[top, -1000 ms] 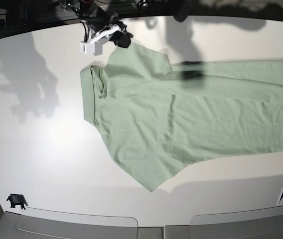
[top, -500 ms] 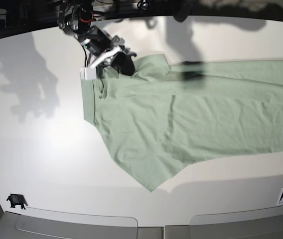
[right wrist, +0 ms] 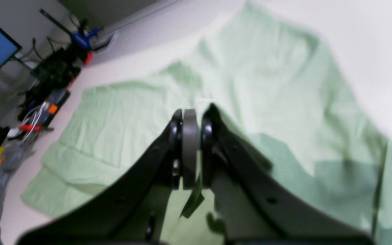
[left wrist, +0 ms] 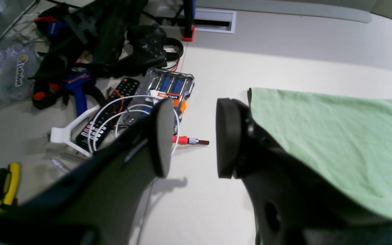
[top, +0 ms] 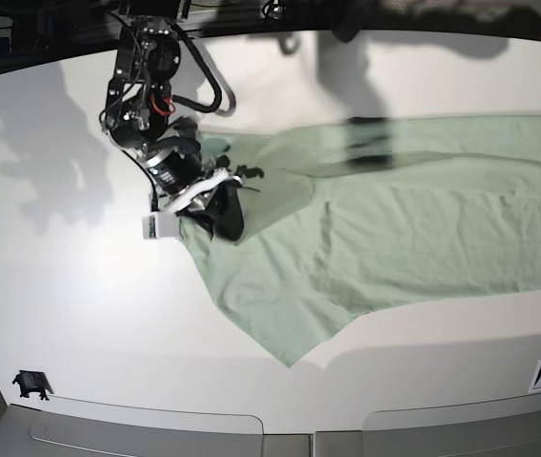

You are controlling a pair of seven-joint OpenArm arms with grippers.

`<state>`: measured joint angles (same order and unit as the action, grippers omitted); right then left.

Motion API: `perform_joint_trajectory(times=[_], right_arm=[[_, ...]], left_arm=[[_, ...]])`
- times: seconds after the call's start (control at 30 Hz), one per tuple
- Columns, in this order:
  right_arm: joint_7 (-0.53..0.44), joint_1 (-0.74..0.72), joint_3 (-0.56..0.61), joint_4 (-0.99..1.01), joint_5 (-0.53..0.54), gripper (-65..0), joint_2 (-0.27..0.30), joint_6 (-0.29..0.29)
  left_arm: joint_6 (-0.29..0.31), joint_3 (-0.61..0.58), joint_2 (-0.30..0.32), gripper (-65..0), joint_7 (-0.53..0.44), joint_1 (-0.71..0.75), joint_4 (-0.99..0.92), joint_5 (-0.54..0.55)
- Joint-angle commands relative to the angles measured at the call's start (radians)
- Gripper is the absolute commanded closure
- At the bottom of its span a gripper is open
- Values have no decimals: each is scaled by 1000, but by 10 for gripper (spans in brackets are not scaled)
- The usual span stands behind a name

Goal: Fold the T-shirt properly
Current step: 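Lower the right gripper and grasp the sleeve edge of the shirt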

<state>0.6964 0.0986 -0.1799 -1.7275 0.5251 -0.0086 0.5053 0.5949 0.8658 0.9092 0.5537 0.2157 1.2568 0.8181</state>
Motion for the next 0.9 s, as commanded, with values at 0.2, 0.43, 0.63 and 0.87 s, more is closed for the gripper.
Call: perform_joint_trajectory(times=[0.2, 0.43, 0.63, 0.87], right_arm=[[-65, -55, -2, -15, -32, 0, 0, 11], [-72, -54, -2, -15, -32, 0, 0, 11], [-75, -54, -2, -15, -32, -254, 0, 10], [-94, -55, -2, -15, -32, -313, 0, 10]], left_arm=[[0, 11, 36, -194, -24, -8, 14, 20], [0, 11, 36, -194, -23, -8, 14, 20], [0, 11, 36, -194, -23, -8, 14, 20], [0, 11, 36, -194, -12, -8, 14, 21]])
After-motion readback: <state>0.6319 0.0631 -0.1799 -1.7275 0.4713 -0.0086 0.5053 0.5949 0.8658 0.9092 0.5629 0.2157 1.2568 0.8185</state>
